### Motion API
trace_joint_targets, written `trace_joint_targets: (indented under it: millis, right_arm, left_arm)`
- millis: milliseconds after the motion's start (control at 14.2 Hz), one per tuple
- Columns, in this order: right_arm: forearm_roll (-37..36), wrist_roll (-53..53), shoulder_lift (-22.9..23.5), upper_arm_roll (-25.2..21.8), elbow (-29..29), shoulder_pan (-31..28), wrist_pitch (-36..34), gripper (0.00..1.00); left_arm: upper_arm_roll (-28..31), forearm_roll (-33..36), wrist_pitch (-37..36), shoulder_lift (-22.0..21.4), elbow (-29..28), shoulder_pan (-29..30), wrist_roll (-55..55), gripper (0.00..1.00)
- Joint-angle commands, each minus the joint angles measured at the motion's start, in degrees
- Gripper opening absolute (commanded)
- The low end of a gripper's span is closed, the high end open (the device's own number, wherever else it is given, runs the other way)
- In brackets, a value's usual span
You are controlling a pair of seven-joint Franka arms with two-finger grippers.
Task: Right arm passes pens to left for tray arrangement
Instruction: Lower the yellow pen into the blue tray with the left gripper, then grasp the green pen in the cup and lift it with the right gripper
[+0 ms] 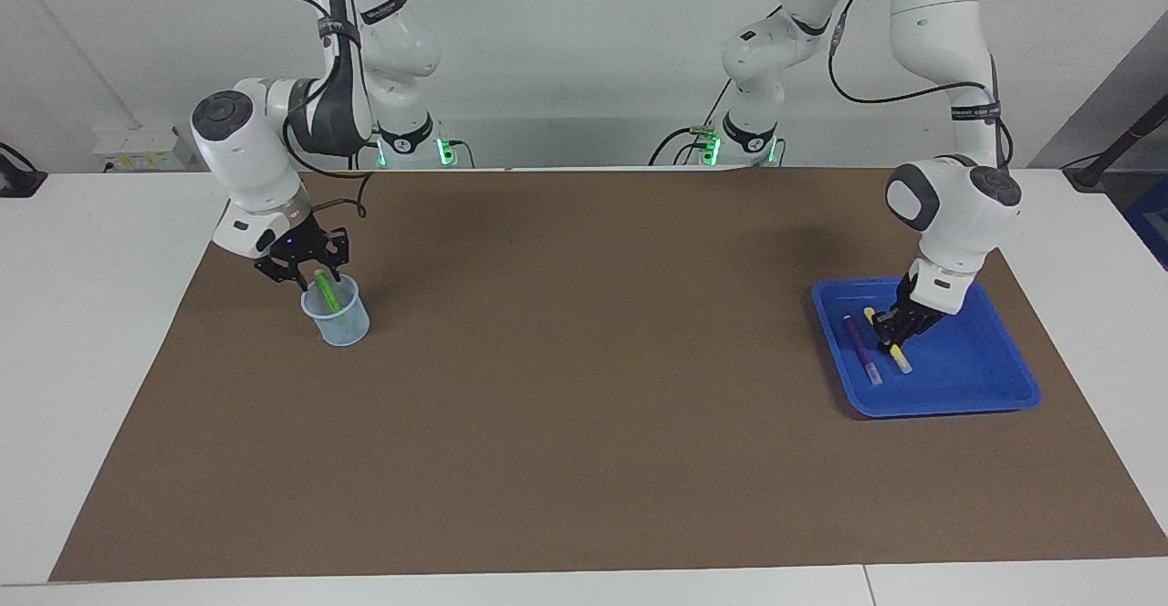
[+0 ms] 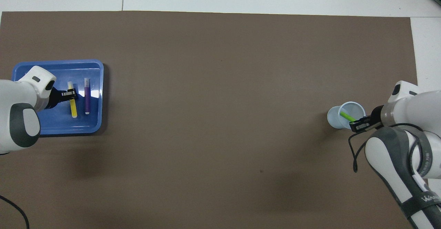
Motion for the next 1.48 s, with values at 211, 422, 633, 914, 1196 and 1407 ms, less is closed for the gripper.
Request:
trace_joint_targets:
  millis: [211, 422, 633, 914, 1196, 1407]
  right_arm:
    - [0.04, -0.81, -0.2, 0.48, -0.08, -0.72, -1.05, 0.11]
    - [0.04, -0.81, -0.37, 0.48, 0.88, -0.72, -2.8, 0.0]
    - [0.04, -1.16, -0.81, 0.48, 4.22, -0.72, -7.89, 0.0]
    - [0.04, -1.34, -0.81, 0.65, 14.57, -0.02, -21.32, 0.0]
    - [5.19, -0.47, -0.9, 1.27, 22.58, 0.42, -31.18, 0.0]
    - [11.26, 4.7, -0.9, 2.32, 23.65, 1.47, -31.29, 0.0]
  left_arm:
    - [0.32, 1.2, 1.08, 1.08, 0.85, -0.3, -0.69, 0.0]
    - [0.32, 1.2, 1.17, 1.08, 0.85, -0.39, -0.51, 0.24]
    - [0.32, 1.2, 1.17, 1.08, 0.85, -0.39, -0.51, 0.41]
    - [0.32, 1.2, 1.17, 1.08, 0.85, -0.39, -0.42, 0.54]
    - [0.32, 1.2, 1.17, 1.08, 0.85, -0.31, -0.42, 0.55]
    - [0.32, 1.29, 1.17, 1.08, 0.85, -0.39, -0.51, 0.55]
